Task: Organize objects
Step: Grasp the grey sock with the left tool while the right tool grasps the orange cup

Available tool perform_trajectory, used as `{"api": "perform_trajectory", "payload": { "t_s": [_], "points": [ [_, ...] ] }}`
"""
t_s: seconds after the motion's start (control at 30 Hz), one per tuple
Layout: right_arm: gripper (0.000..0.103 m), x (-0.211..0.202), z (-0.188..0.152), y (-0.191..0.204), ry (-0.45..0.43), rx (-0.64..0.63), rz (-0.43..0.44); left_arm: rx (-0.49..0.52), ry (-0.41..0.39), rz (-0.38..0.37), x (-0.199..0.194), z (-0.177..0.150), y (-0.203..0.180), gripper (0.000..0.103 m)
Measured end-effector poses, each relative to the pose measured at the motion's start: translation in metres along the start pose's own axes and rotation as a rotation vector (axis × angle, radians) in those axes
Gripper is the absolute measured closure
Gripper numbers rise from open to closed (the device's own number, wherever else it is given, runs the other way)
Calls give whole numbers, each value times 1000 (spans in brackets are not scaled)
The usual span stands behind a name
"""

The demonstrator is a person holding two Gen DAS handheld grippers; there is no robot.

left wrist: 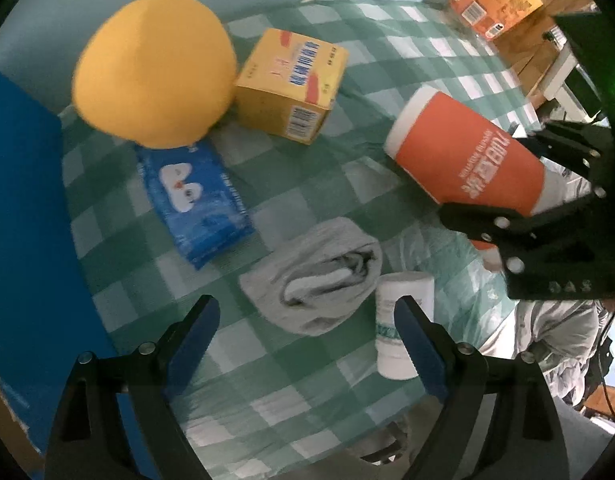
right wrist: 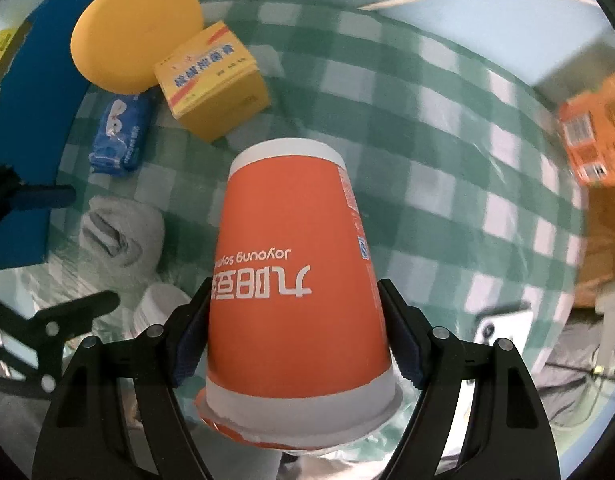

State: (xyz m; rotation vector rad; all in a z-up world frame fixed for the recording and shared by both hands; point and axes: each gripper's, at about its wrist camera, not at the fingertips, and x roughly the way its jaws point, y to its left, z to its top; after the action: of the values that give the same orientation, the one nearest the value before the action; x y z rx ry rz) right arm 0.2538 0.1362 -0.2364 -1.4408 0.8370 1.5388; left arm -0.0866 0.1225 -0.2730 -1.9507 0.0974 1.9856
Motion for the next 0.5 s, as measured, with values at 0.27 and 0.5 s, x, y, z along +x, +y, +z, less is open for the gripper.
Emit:
{"api": "perform_trajectory", "payload": {
  "t_s": [0.27,0.5],
  "points": [
    [25,-2,-28,-12,6,53,-9,-42,44,-11,25,9,0,9],
    [25,-3,-41,-17,-20,108,-1,-34,28,16,29,8,0,18]
  ]
}}
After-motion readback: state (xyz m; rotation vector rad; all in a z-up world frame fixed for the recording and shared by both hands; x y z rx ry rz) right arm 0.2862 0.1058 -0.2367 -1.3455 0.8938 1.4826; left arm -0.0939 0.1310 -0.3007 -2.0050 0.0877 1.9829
